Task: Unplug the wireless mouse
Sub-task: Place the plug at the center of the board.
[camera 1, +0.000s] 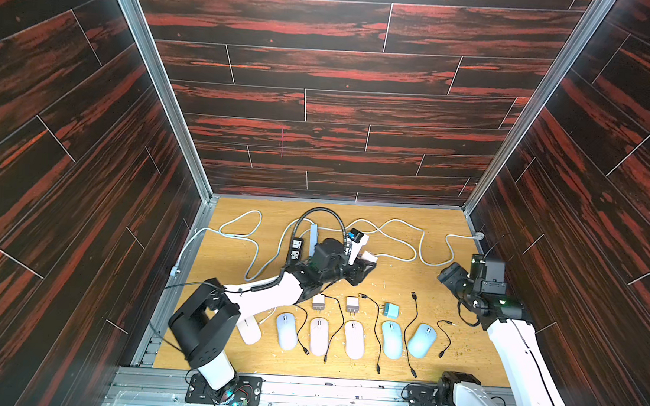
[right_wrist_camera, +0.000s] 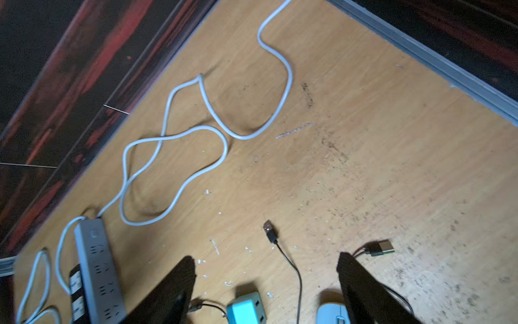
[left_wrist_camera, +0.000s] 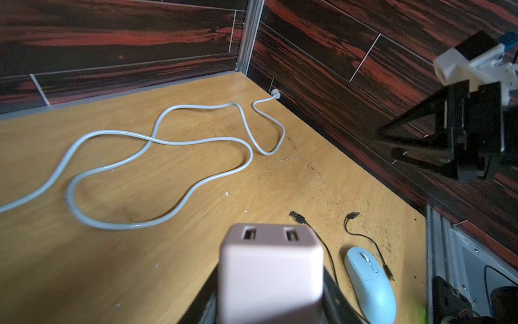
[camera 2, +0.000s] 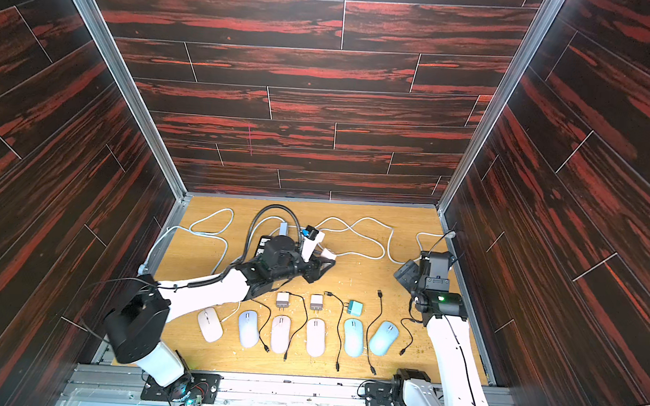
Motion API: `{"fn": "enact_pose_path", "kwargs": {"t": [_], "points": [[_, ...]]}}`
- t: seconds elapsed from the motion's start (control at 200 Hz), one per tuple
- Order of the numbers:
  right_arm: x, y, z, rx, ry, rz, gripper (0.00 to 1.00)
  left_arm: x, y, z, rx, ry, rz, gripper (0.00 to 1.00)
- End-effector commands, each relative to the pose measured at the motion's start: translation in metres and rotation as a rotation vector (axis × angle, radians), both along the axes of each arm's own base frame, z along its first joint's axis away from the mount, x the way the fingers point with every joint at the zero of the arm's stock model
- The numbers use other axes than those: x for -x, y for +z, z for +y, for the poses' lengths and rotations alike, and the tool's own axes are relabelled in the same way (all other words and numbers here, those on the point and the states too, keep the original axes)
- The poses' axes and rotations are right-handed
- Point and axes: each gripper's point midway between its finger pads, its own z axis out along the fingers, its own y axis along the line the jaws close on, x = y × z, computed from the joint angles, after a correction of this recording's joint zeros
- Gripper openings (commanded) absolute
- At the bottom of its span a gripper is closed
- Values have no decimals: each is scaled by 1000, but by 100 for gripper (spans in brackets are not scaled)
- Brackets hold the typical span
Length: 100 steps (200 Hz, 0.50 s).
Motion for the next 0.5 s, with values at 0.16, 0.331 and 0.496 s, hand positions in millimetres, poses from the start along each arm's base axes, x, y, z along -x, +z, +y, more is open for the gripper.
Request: {"fn": "enact_pose_path", "kwargs": {"t": [0.16,0.331,0.496], "points": [[0,48,90,-417,558,-236,70,13,-9,-39,27,-118,-30,0],[11,42,114,-516,699,-213,71,26,-8,-47,21,-230,-91,0],[13,33,138,-512,789,-165,75,34,-10,-49,5,-283,-104,0]]}}
